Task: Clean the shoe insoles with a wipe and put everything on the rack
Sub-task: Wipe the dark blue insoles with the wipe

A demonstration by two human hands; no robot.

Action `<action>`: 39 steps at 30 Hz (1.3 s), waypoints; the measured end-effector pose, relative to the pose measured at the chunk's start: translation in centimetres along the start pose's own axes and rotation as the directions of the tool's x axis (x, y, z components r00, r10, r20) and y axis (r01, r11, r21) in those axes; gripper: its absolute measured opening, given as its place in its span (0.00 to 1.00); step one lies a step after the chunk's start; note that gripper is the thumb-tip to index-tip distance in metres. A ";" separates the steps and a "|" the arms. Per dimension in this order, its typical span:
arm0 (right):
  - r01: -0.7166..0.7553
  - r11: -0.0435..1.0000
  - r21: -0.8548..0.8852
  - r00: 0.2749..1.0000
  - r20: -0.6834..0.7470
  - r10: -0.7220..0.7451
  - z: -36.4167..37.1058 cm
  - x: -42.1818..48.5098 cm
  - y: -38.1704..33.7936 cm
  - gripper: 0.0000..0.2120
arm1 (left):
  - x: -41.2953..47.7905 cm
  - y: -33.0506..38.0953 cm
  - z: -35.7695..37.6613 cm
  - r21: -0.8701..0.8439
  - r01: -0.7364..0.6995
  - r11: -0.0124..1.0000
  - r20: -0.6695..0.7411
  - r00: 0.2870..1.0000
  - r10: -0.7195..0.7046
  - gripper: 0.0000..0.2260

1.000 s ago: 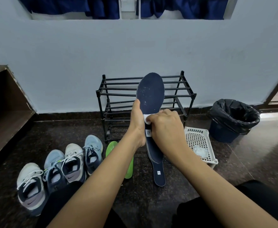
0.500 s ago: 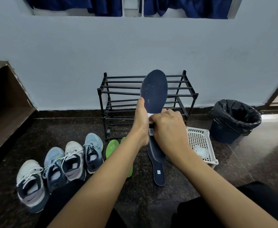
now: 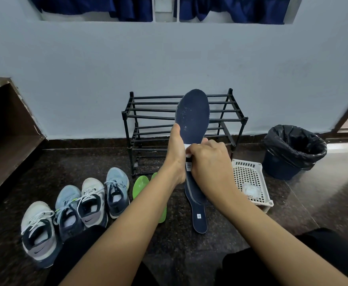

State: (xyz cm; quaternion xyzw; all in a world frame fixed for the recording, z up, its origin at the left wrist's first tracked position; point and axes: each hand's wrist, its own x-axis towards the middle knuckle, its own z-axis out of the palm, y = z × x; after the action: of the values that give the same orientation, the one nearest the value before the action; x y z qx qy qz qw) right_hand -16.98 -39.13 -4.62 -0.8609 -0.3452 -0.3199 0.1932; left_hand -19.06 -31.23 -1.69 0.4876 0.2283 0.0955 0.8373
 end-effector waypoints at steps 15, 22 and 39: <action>0.002 0.999 0.035 1.000 0.009 -0.003 -0.3 -0.3 -0.1 0.10 | -0.3 -0.1 -0.4 0.007 0.050 0.999 0.012 0.999 -0.050 0.26; -0.019 1.000 0.008 0.997 -0.068 0.020 -0.2 0.6 1.1 0.07 | -0.6 -0.2 -0.1 -0.035 0.073 0.997 0.074 0.995 -0.071 0.26; -0.037 0.998 0.041 0.998 -0.048 0.039 0.0 0.7 0.6 0.08 | -0.4 -0.2 -0.3 -0.046 0.069 0.997 0.042 0.997 -0.067 0.25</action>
State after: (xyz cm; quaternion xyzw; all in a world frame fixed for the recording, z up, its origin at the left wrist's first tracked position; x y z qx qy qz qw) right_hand -16.18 -39.18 -4.17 -0.8552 -0.3302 -0.3299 0.2251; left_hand -19.52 -31.22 -1.86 0.4616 0.2254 0.0625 0.8557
